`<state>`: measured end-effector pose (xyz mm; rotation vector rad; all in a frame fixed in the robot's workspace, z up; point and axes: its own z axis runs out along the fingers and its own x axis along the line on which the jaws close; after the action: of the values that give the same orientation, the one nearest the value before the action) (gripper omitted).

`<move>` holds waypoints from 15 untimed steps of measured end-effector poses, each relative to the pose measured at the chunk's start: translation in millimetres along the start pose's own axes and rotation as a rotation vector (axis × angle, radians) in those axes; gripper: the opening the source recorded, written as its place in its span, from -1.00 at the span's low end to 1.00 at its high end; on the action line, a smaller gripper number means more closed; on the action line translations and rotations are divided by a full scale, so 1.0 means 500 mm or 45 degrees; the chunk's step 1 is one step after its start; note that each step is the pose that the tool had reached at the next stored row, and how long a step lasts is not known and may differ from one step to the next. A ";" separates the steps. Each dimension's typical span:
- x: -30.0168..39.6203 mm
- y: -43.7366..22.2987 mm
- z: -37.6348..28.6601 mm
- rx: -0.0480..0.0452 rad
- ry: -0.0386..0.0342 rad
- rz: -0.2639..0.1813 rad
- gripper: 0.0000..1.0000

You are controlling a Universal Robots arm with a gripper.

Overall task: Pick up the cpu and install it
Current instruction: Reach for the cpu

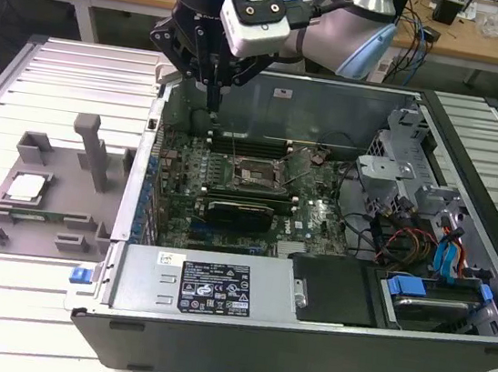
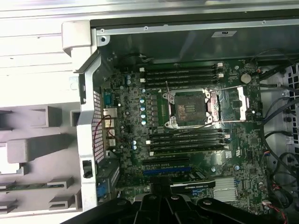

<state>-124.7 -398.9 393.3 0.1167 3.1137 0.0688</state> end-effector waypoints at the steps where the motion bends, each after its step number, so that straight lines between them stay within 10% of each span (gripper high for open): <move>1: 0.002 0.000 0.000 0.000 0.0000 0.000 -0.79; 15: 0.029 -0.002 -0.001 0.000 0.0000 0.000 -0.79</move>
<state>-139.4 -398.8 393.3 0.1165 3.1136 0.0689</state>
